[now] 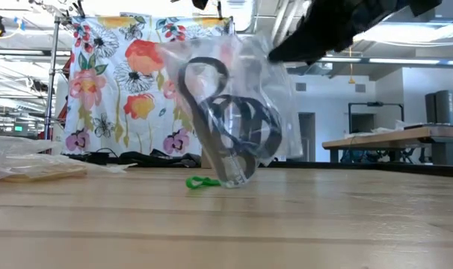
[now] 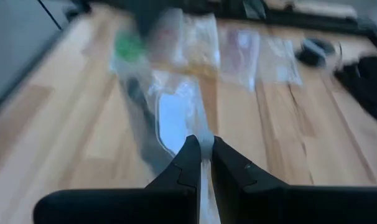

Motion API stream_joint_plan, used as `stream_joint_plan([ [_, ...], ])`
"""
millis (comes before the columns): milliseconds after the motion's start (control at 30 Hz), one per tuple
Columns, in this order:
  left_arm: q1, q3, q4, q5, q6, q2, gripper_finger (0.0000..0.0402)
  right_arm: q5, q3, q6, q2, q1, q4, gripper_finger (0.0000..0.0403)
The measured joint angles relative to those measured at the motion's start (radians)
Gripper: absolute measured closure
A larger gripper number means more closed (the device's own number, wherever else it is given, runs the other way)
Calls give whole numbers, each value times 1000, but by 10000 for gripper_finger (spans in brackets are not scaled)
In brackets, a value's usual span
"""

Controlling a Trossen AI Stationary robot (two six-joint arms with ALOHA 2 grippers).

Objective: Sort rubber bands
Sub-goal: Close the transparent zip bag

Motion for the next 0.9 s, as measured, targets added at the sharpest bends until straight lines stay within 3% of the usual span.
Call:
stream_joint_plan([
  [367, 2, -1, -37, -83, -2, -20, 387, -1, 2, 0, -1, 2, 9, 385],
  [567, 14, -3, -66, -61, 89, -3, 318, -1, 2, 0, -1, -1, 14, 385],
  [900, 71, -1, -84, -13, -80, 19, 197, -3, 3, 4, -1, -5, 15, 385],
])
